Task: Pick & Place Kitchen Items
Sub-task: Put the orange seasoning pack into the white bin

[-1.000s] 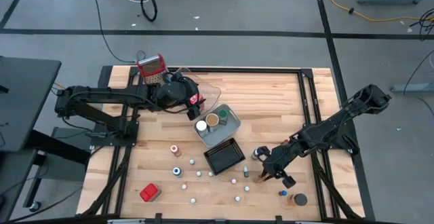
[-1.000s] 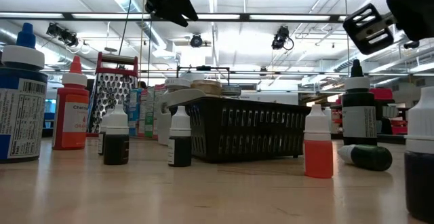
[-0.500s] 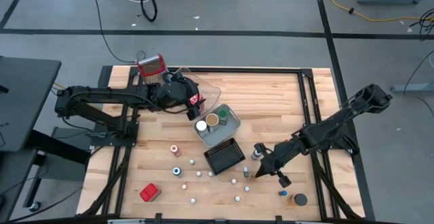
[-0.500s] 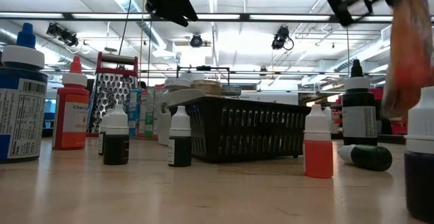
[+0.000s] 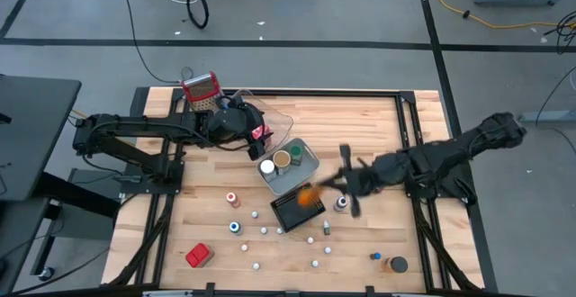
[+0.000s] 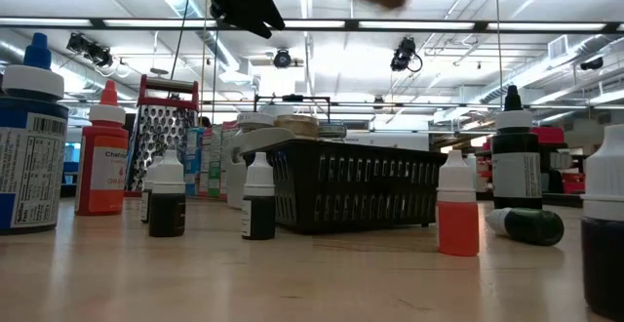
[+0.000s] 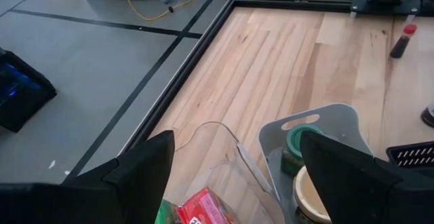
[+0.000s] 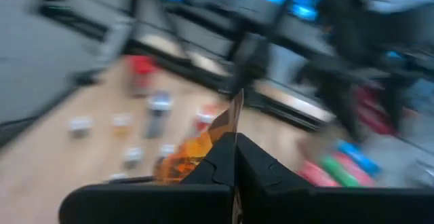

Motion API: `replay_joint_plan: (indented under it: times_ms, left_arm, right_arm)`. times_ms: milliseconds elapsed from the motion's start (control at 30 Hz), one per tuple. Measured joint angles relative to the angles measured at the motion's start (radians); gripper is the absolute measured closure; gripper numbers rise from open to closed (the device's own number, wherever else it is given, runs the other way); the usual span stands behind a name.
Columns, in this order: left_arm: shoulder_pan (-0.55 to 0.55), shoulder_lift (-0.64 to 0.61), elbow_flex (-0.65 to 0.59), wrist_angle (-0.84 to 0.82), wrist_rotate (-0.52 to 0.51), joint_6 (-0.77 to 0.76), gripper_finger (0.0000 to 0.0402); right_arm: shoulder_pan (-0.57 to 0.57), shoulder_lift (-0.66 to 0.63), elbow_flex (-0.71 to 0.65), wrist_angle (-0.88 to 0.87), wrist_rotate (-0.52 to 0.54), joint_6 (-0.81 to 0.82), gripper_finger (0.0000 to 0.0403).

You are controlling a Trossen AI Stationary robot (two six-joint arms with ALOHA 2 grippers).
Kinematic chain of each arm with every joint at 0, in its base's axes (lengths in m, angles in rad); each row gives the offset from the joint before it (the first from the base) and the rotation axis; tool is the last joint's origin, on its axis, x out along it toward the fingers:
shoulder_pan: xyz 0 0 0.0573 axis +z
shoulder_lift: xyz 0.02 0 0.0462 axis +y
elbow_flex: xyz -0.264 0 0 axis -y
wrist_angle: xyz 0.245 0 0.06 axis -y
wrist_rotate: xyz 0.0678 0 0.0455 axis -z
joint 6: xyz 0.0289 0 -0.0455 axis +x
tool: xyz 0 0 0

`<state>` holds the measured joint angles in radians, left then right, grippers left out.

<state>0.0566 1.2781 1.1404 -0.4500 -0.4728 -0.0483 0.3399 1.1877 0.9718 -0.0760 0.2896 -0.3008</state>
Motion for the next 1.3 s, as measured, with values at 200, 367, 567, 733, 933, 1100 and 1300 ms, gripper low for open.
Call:
replay_joint_plan:
  times_ms: [200, 367, 567, 733, 933, 1100, 1300]
  left_arm:
    - [0.000, 0.000, 0.000, 0.001, -0.001, 0.000, 0.0074]
    - [0.000, 0.000, 0.000, -0.001, -0.001, 0.000, 0.0074]
    - [0.000, 0.000, 0.000, -0.002, -0.001, 0.011, 0.0074]
    - [0.000, 0.000, 0.000, -0.004, -0.001, 0.023, 0.0074]
    - [0.000, 0.000, 0.000, -0.004, -0.001, 0.023, 0.0074]
    - [0.000, 0.000, 0.000, -0.004, -0.001, 0.023, 0.0074]
    - [0.000, 0.000, 0.000, -0.004, -0.001, 0.023, 0.0074]
  right_arm:
    - [-0.141, 0.052, 0.000, 0.057, 0.018, 0.156, 0.0400]
    - [-0.200, 0.113, 0.000, 0.012, 0.017, 0.293, 0.0401]
    - [-0.218, 0.186, 0.000, -0.038, 0.016, 0.344, 0.0401]
    - [-0.219, 0.251, 0.000, -0.055, 0.015, 0.303, 0.0401]
    - [-0.221, 0.306, 0.000, -0.099, -0.012, 0.256, 0.0401]
    - [-0.226, 0.349, 0.000, -0.129, 0.010, 0.274, 0.0394]
    - [-0.226, 0.386, 0.000, -0.120, 0.097, 0.257, 0.0387]
